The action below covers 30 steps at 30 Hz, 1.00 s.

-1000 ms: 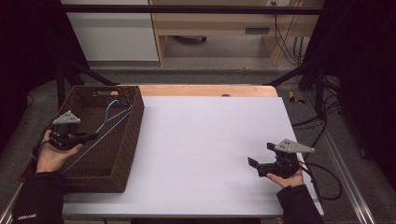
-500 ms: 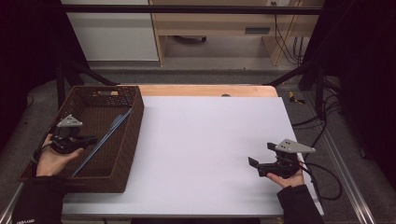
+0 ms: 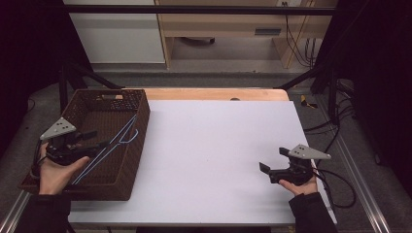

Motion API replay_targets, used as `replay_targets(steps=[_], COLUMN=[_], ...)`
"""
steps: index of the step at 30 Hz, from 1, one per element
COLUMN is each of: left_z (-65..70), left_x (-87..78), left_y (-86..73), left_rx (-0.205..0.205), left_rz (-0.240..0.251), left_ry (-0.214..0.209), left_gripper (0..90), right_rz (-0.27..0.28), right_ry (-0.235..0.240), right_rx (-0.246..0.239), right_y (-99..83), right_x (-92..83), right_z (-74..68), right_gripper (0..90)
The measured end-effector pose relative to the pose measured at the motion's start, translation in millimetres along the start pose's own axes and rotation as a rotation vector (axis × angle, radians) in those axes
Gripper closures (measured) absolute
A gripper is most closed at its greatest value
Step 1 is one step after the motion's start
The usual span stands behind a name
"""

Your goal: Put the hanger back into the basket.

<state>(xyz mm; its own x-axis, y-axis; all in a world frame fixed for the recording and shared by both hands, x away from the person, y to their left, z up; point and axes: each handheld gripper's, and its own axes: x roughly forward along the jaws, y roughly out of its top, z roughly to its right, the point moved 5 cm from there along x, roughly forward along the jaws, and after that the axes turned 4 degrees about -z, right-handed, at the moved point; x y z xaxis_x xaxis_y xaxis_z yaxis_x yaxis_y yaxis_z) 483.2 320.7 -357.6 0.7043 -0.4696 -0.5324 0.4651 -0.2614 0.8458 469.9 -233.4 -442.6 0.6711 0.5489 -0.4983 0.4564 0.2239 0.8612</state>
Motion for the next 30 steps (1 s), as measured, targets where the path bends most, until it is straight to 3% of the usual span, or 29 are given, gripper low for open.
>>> replay_targets(steps=[2,3,6,9,17,23,30], left_z=[5.0,15.8,27.2,49.6,89.5,111.5,125.0], left_x=[-0.3,-0.4,0.7,5.5,23.3,39.8,56.8], left_y=[1.4,3.0,4.0,6.4,6.8,3.0,-9.7], left_rx=[0.003,0.006,0.013,0.033,0.078,0.104,0.115], left_rz=[0.015,0.030,0.042,0.080,0.084,0.085,0.051], left_ry=[-0.004,-0.014,-0.029,-0.069,-0.122,-0.152,-0.176], left_gripper=[28.1,25.4,20.7,16.2,10.4,10.6,9.6], right_rz=[0.002,0.007,0.009,0.012,0.024,0.027,0.035], right_ry=[-0.002,0.001,-0.001,0.003,0.001,0.003,0.004], right_rx=[-0.005,0.001,-0.002,-0.003,-0.001,-0.001,-0.003], right_y=[0.2,0.7,0.8,1.0,2.1,2.4,3.0], right_x=[-0.4,-1.0,-1.5,-2.3,-4.4,-5.9,-7.4], right_z=[0.4,0.0,0.5,0.5,0.9,0.8,1.6], right_gripper=[2.9,2.8,2.8,2.7,2.6,2.4,2.3])
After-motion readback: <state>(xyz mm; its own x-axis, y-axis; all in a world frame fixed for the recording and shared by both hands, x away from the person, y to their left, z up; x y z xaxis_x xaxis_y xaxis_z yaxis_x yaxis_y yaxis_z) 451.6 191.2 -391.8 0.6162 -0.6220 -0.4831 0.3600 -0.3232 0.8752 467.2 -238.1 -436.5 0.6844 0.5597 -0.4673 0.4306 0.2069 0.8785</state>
